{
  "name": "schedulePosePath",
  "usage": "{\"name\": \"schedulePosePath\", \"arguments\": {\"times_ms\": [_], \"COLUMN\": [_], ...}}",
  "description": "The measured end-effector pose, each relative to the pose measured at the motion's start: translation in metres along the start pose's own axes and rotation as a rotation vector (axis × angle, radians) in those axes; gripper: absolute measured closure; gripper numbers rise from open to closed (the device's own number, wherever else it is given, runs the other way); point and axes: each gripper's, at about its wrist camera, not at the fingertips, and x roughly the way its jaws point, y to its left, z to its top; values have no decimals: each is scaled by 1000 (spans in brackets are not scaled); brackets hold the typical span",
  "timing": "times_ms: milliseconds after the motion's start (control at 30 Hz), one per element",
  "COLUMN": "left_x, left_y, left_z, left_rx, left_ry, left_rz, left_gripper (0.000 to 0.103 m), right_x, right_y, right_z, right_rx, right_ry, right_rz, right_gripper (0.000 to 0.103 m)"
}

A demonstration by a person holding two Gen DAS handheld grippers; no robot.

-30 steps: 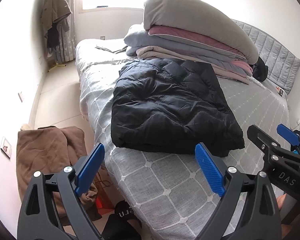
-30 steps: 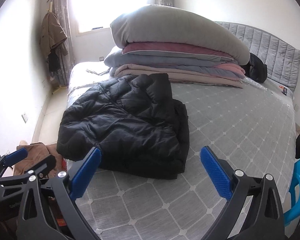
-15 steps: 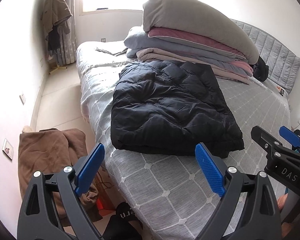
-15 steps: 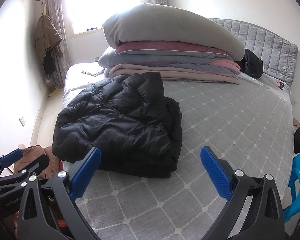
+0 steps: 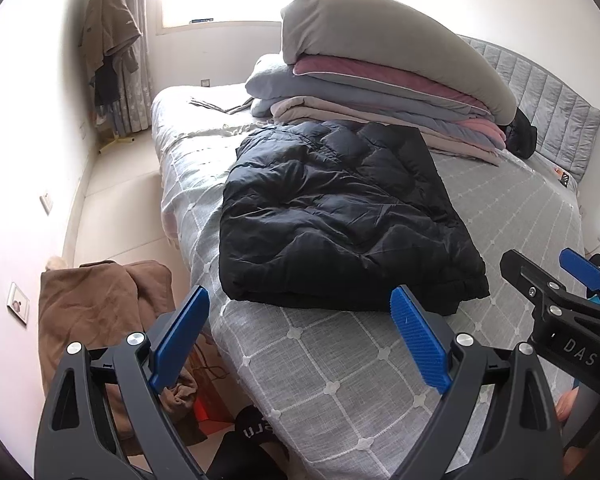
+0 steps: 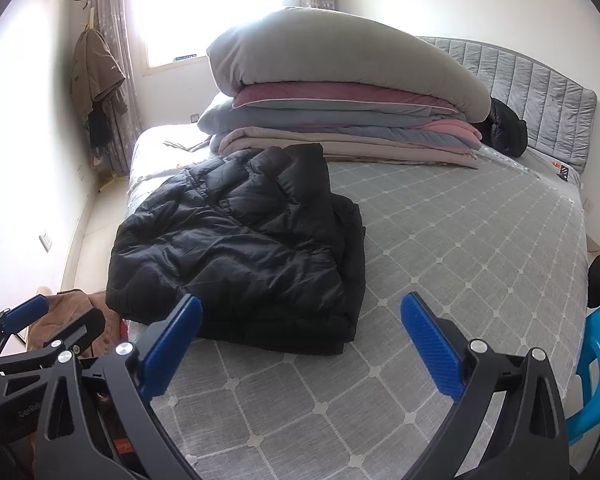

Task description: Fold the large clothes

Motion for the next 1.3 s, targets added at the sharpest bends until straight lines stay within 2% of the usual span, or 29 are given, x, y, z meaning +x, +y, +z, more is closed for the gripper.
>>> {"name": "schedulePosePath", "arguments": {"times_ms": [1300], "left_x": [3], "left_y": [-3], "left_z": [-2], "left_rx": [12], "left_ry": [5], "left_rz": [1], "left_gripper": [14], "right_x": [2], "right_y": [1], "right_z": [-2], "right_rx": [0], "right_ry": [11], "right_rz": [20], "right_gripper": [7]}}
